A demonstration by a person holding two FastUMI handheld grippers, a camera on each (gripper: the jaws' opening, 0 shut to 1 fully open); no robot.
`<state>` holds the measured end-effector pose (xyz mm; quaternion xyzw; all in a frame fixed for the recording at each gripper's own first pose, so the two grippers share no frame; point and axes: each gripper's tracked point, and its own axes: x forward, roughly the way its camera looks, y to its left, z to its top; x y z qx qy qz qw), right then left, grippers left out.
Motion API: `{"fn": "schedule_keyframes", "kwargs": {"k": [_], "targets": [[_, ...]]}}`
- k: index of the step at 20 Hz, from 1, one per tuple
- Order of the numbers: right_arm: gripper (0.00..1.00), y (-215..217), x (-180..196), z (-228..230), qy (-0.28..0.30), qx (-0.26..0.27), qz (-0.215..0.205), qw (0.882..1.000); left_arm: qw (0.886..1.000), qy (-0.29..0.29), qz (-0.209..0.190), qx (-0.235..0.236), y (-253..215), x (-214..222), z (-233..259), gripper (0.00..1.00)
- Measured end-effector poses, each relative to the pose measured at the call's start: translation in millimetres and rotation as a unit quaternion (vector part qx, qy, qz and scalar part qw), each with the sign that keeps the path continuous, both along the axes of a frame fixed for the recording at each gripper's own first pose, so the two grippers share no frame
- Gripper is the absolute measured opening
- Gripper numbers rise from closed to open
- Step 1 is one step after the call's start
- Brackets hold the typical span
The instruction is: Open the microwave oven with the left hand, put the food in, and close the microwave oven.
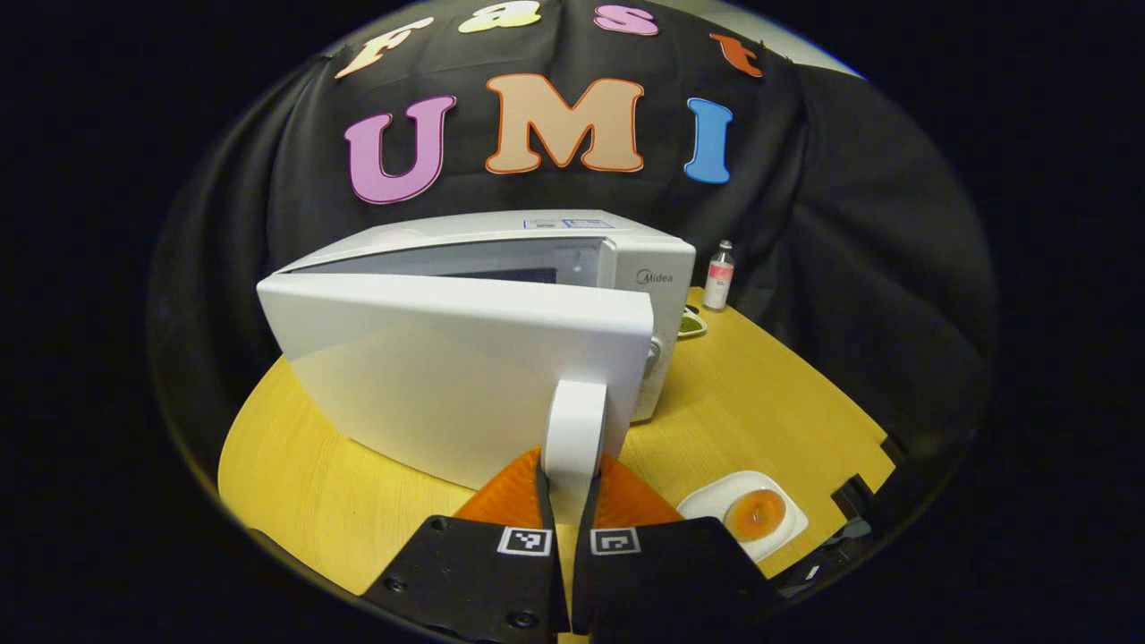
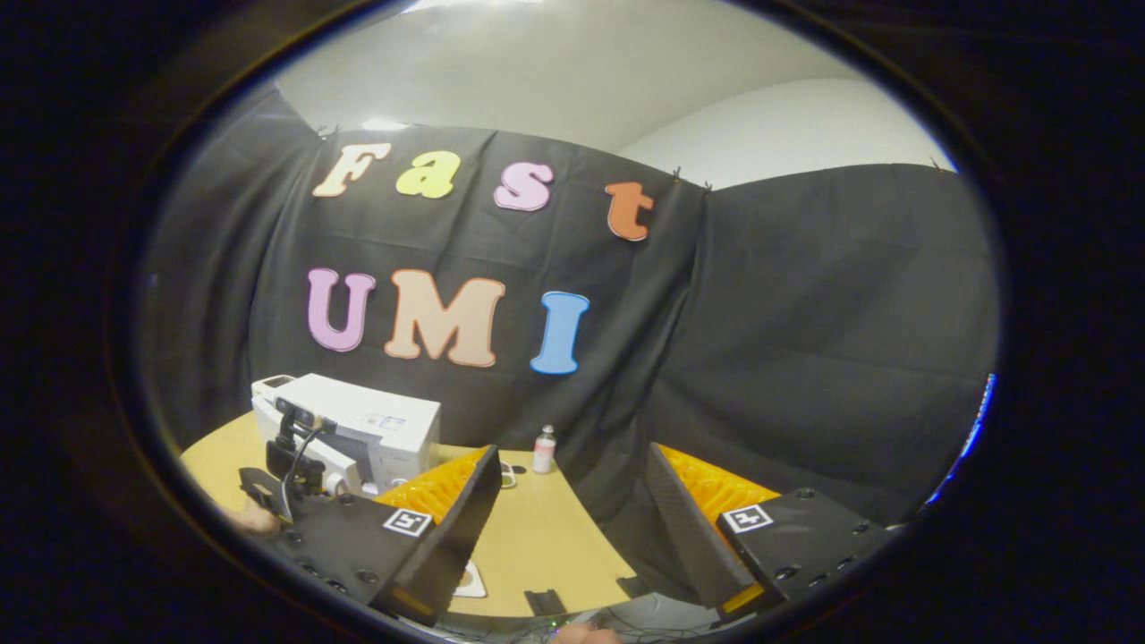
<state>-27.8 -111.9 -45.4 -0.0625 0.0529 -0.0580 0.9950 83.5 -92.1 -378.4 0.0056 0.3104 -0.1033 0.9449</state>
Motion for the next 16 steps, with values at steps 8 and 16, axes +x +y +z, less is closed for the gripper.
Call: {"fn": "schedule_keyframes", "kwargs": {"k": [8, 16], "targets": [[0.97, 47, -4, -1, 0.001, 0.023, 0.034, 0.999, 1.0, -0.009, -0.004, 0.009, 63, -77, 11, 0.02], [0.97, 95, -36, 1, 0.009, -0.003, 0.049, 0.999, 0.997, -0.067, 0.024, 0.036, 140, -111, 43, 0.6]]}}
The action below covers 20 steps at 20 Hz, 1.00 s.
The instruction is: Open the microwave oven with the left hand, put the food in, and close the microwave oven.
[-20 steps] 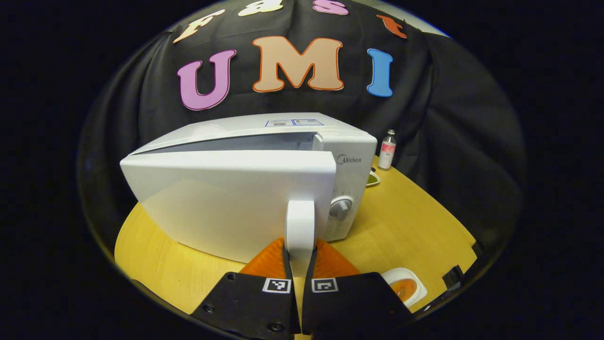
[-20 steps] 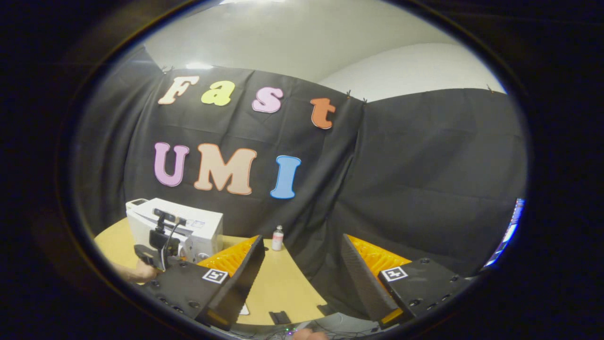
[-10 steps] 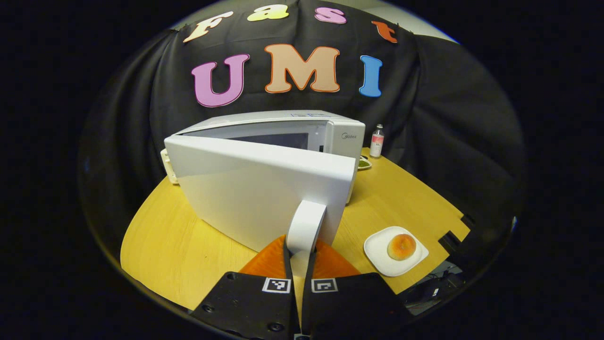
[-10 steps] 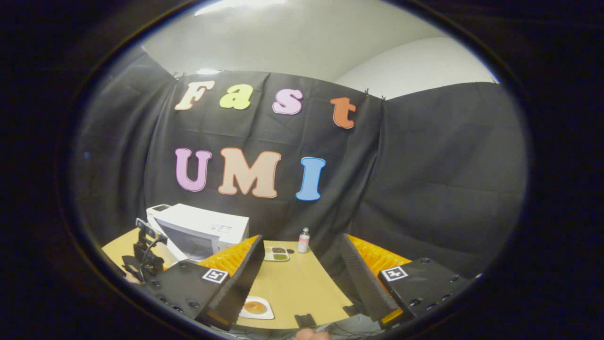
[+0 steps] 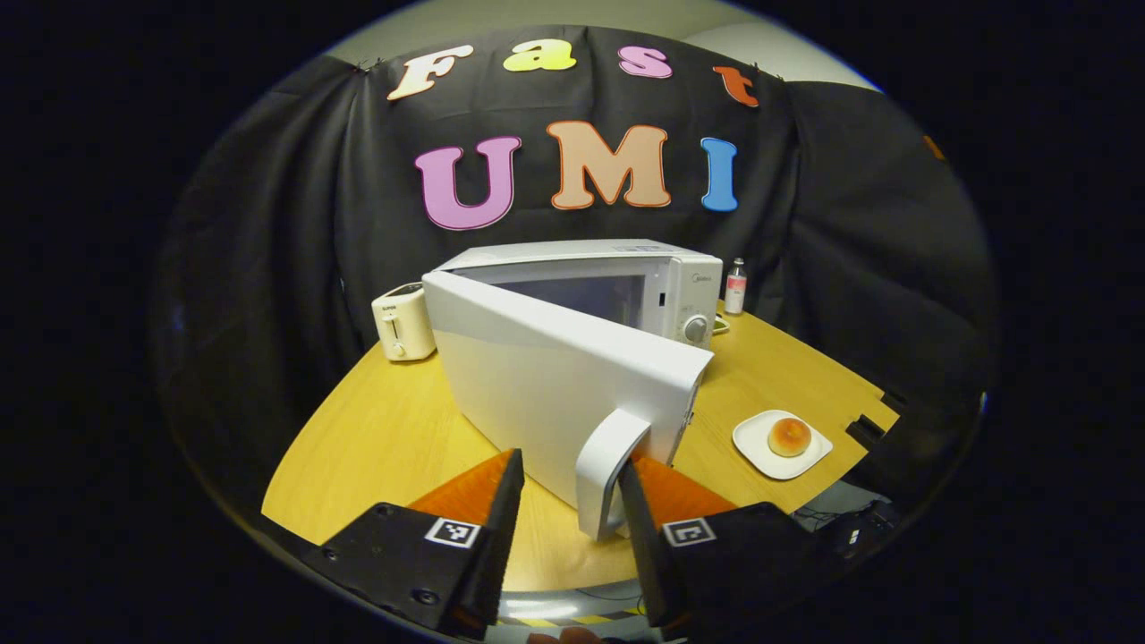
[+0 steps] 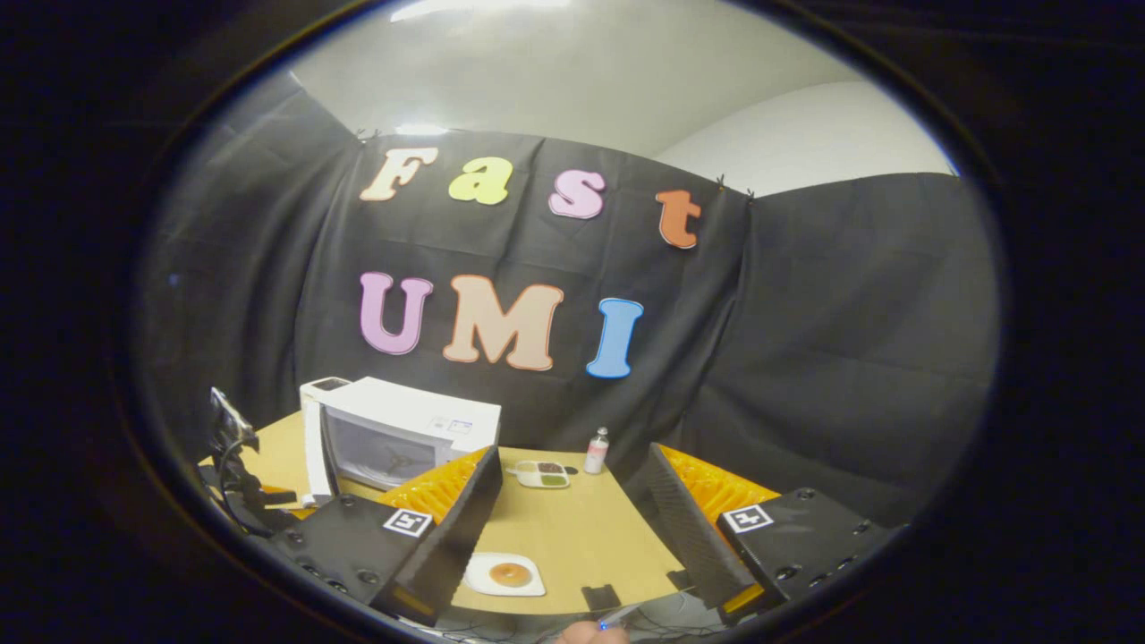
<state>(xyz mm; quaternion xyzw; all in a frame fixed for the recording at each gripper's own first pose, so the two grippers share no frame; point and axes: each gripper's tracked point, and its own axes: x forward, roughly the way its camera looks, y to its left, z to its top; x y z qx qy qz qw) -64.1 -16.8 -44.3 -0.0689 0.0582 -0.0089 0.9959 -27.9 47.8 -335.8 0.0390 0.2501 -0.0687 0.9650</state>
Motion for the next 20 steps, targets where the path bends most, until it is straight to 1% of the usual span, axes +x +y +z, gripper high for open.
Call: {"fn": "schedule_keyframes", "kwargs": {"k": [2, 3, 5, 6, 7, 8, 11, 14, 17, 20], "targets": [[0.97, 11, -8, 1, 0.0, 0.0, 0.002, 1.0, 1.0, 0.005, 0.005, 0.006, 17, -11, -4, 0.75], [1.0, 16, -13, 2, -0.003, -0.003, 0.001, 1.0, 1.0, 0.004, 0.01, 0.007, 27, -16, -3, 0.76], [1.0, 23, -23, 2, -0.006, -0.013, -0.002, 1.0, 1.0, 0.001, 0.018, 0.01, 43, -25, -3, 0.74], [0.97, 26, -27, 0, -0.006, -0.017, -0.003, 1.0, 1.0, 0.003, 0.021, 0.012, 52, -32, -2, 0.74], [0.97, 30, -30, -3, -0.006, -0.019, -0.002, 1.0, 1.0, 0.0, 0.024, 0.014, 61, -36, 0, 0.7], [0.97, 32, -31, -8, -0.002, -0.019, -0.001, 1.0, 0.999, -0.001, 0.027, 0.017, 72, -40, 2, 0.74], [0.97, 39, -31, -27, 0.011, -0.011, 0.002, 1.0, 0.998, -0.003, 0.047, 0.03, 103, -52, 2, 0.74], [0.97, 47, -21, -50, 0.02, 0.0, 0.014, 1.0, 0.996, -0.002, 0.077, 0.034, 131, -61, 3, 0.74], [0.97, 52, -4, -86, 0.047, 0.005, 0.021, 0.999, 0.994, -0.002, 0.105, 0.039, 155, -68, 6, 0.74], [0.97, 54, 18, -122, 0.072, 0.013, 0.023, 0.997, 0.992, 0.001, 0.121, 0.037, 172, -70, 7, 0.74]]}}
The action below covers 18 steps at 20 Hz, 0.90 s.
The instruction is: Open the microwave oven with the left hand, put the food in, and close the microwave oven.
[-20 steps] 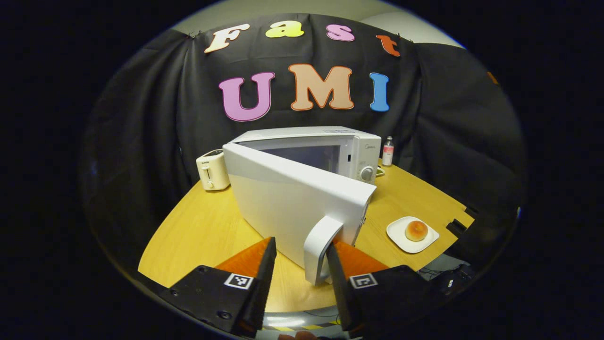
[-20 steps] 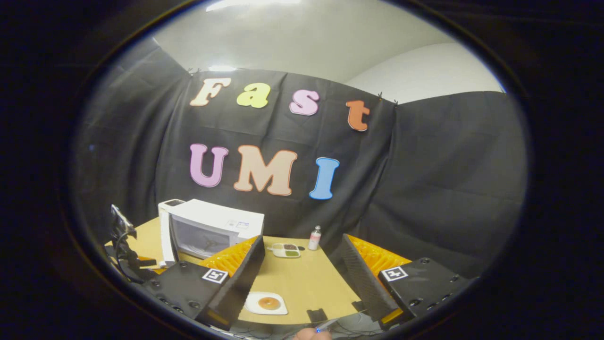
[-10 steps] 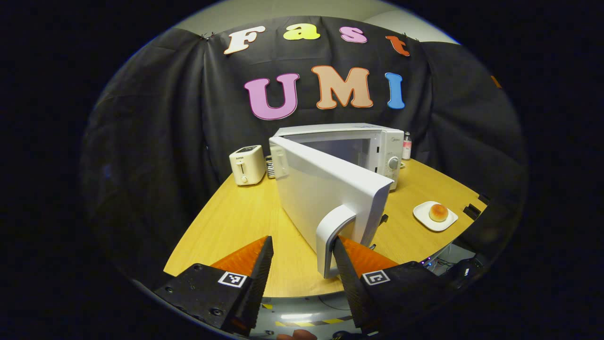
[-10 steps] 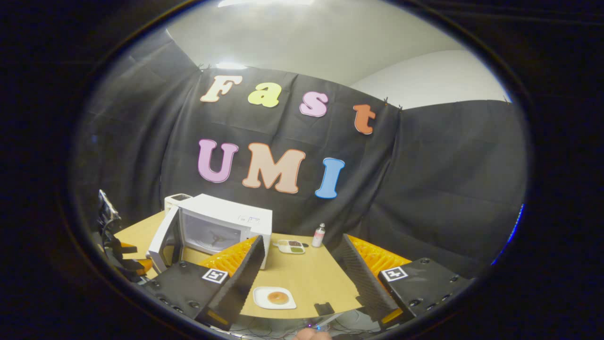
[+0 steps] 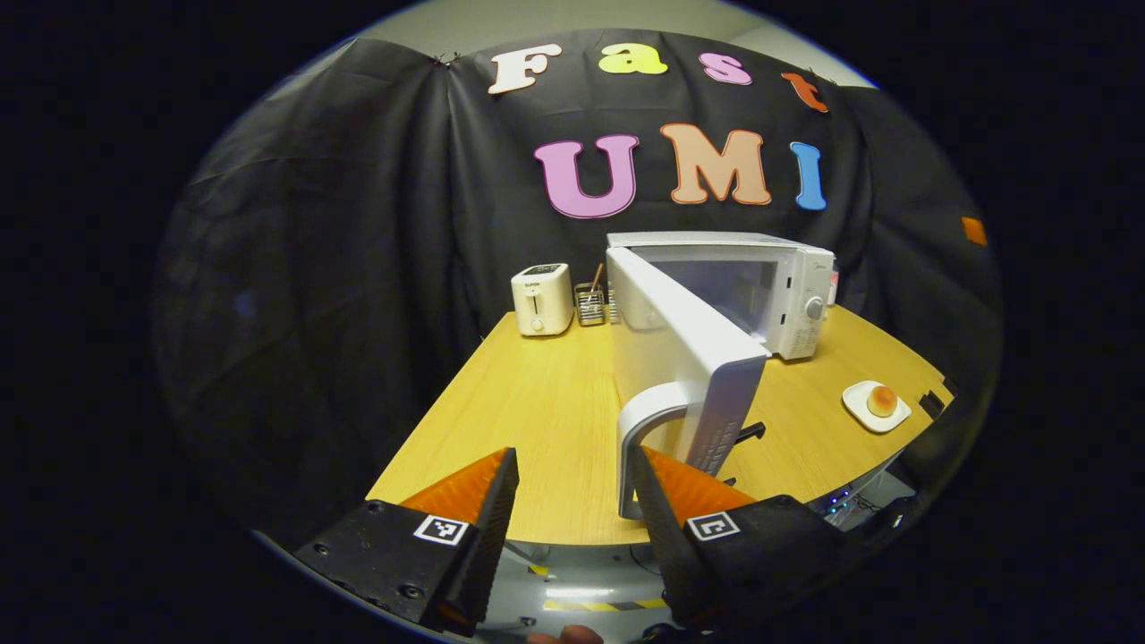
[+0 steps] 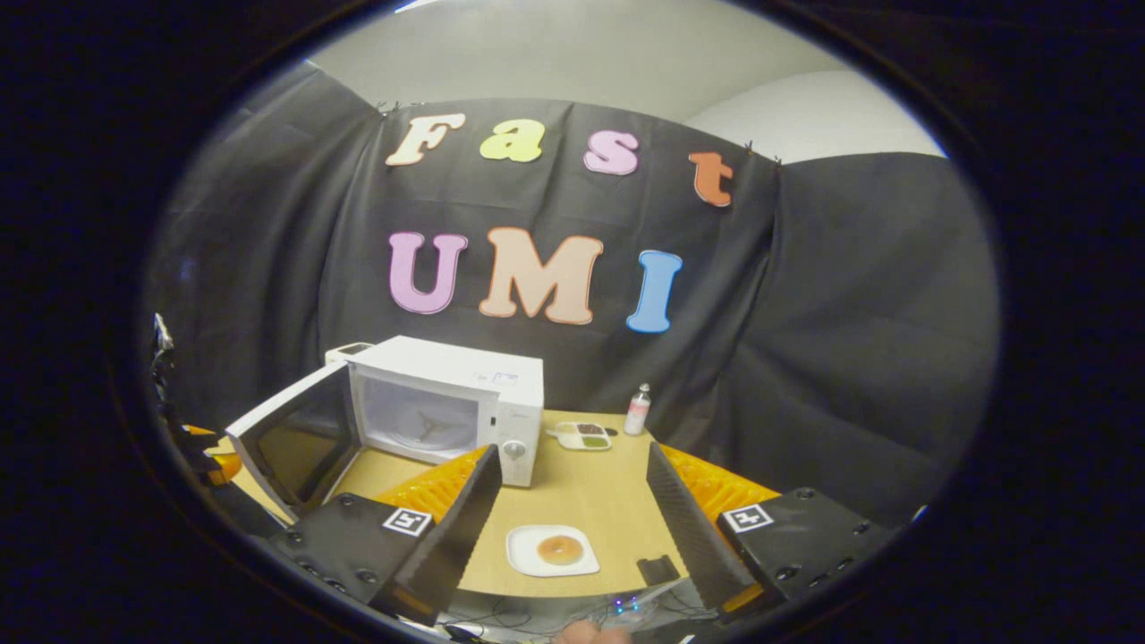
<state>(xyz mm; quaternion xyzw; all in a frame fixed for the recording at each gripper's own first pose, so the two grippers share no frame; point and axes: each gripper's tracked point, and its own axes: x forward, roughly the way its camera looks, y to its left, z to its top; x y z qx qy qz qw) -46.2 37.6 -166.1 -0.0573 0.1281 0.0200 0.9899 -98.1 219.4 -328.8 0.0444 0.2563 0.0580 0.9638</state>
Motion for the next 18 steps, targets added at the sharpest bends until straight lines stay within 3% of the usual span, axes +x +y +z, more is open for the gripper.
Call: {"fn": "schedule_keyframes", "kwargs": {"k": [5, 9, 18], "targets": [[0.97, 5, 41, -59, 0.045, 0.029, -0.004, 0.999, 0.999, 0.005, 0.03, 0.015, 20, -2, 6, 0.74], [0.99, 3, 70, -108, 0.075, 0.018, -0.01, 0.997, 0.998, 0.012, 0.052, 0.016, 27, -8, 13, 0.74], [0.98, 1, 87, -233, 0.183, 0.002, -0.023, 0.983, 0.996, -0.018, 0.086, 0.024, 31, -12, 75, 0.74]]}}
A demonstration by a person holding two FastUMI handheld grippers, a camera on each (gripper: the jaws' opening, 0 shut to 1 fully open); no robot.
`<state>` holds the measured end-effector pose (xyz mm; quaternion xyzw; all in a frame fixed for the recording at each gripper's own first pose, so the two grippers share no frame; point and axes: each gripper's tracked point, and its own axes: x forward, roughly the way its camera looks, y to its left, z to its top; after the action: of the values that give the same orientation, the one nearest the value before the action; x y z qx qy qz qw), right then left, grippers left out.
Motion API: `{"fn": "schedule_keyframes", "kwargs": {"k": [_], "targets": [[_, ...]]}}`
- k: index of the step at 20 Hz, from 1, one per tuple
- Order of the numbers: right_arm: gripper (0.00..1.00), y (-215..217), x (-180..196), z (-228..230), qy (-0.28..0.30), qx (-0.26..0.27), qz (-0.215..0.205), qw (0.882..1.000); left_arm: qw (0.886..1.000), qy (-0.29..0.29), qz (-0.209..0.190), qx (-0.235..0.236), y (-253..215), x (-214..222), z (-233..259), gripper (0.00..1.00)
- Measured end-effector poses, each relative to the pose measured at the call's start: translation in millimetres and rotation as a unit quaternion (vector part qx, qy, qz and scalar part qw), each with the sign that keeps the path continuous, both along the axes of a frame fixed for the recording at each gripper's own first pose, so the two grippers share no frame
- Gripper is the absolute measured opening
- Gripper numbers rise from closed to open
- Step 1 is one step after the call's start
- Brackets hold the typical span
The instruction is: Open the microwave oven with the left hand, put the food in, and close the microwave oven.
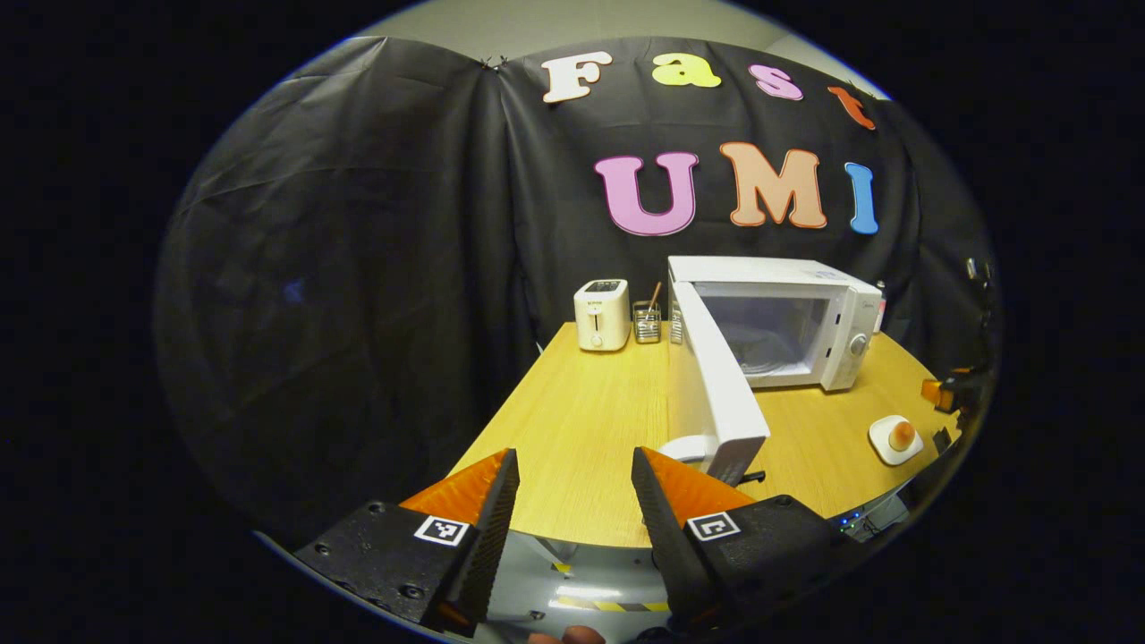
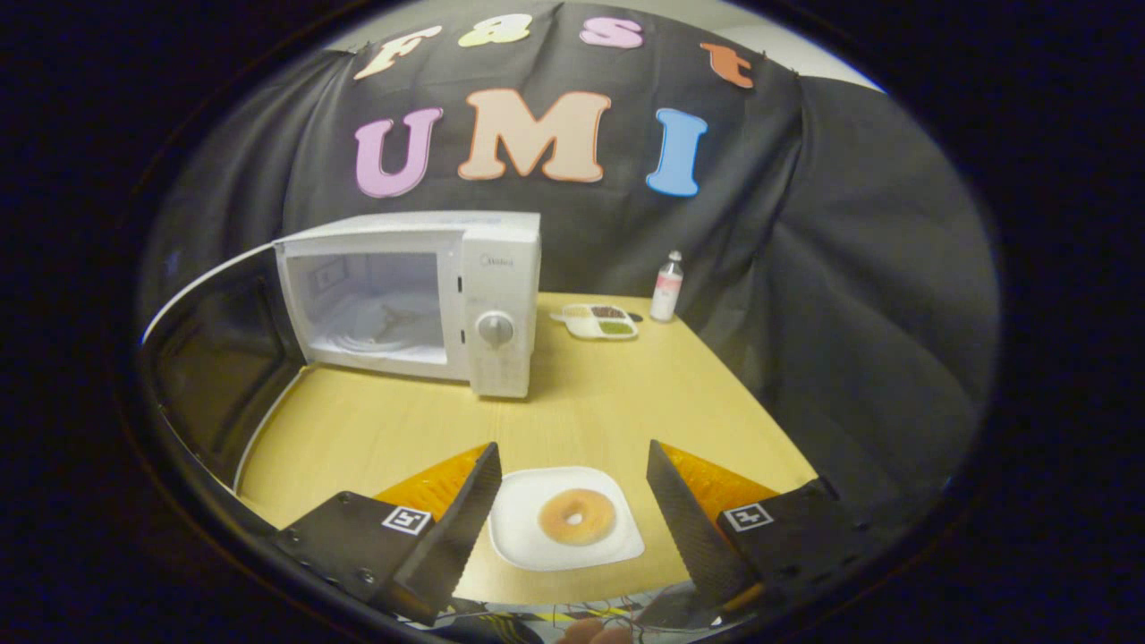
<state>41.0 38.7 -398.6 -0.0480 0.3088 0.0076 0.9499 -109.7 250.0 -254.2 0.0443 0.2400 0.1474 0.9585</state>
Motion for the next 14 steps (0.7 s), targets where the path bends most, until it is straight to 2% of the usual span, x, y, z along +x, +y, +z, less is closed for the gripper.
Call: {"fn": "schedule_keyframes", "kwargs": {"k": [5, 9, 10, 12, 13, 14], "targets": [[1.0, -8, 1, -54, 0.056, -0.006, -0.021, 0.998, 0.999, -0.044, -0.001, 0.028, 3, 27, 45, 0.74], [0.98, -13, 1, -84, 0.09, -0.006, -0.041, 0.995, 0.996, -0.08, -0.001, 0.027, -6, 46, 77, 0.74], [1.0, -14, 1, -89, 0.095, -0.007, -0.045, 0.994, 0.996, -0.09, -0.003, 0.03, -9, 51, 86, 0.78], [0.98, -17, 0, -97, 0.104, -0.011, -0.051, 0.993, 0.993, -0.114, -0.005, 0.035, -13, 58, 107, 0.75], [1.0, -17, -1, -101, 0.108, -0.012, -0.052, 0.993, 0.991, -0.129, -0.008, 0.034, -17, 62, 117, 0.75], [1.0, -17, -2, -104, 0.111, -0.013, -0.053, 0.992, 0.989, -0.144, -0.012, 0.034, -21, 66, 127, 0.82]]}}
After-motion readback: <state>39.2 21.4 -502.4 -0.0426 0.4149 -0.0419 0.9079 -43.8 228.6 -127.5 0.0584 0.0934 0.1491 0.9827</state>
